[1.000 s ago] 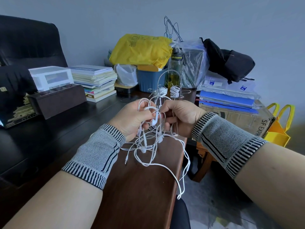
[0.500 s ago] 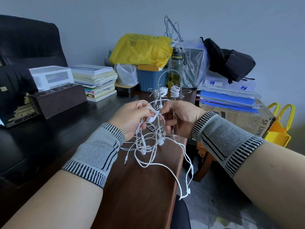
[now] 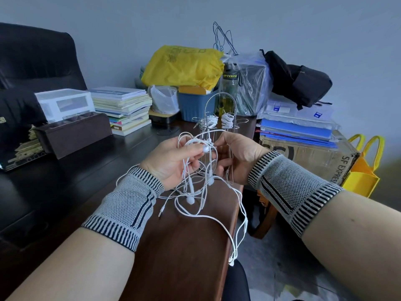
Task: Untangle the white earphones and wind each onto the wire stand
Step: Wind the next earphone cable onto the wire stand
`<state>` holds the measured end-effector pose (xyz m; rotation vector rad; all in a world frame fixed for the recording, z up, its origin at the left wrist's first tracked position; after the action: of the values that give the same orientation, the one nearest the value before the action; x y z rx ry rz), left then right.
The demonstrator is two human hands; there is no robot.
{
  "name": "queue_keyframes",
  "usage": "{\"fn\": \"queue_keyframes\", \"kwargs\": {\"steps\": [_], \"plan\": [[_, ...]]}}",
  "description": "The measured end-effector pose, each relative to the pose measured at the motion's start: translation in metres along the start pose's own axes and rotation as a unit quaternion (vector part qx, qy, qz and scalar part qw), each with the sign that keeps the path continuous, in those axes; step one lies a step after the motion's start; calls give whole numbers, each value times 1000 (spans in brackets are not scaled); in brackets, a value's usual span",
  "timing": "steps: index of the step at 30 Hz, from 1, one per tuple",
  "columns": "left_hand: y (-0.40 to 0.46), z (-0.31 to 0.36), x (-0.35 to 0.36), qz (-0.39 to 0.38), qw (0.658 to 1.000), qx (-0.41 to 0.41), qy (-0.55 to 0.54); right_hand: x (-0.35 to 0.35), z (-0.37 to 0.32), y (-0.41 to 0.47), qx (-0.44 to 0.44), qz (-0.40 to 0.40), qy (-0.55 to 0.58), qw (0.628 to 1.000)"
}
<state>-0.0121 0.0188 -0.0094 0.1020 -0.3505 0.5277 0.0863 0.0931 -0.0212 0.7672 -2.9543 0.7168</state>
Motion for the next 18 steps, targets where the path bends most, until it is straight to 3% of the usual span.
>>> {"fn": "queue_keyframes", "kwargs": {"steps": [7,10,13,18], "plan": [[3,9,2,15,971,143,190,-4,1,3,22,35,14,999],[2,16,1,24,928,214,304,-3,2,4,30,39,30,998],[3,22,-3,78,890,261,365,-2,2,4,27,41,31,998],[1,38,-14,188,856,305,373,2,1,-1,7,10,16,1000]]}}
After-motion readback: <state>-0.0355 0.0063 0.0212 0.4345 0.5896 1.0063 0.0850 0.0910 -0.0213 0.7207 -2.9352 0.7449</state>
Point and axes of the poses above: each hand's wrist, its own y-axis towards the middle knuckle, its own x-axis out of the palm, z = x × y, the point moved 7 cm from there along y, towards the middle knuckle, and after that the axes turned 15 degrees about z, right-handed, at the moved point
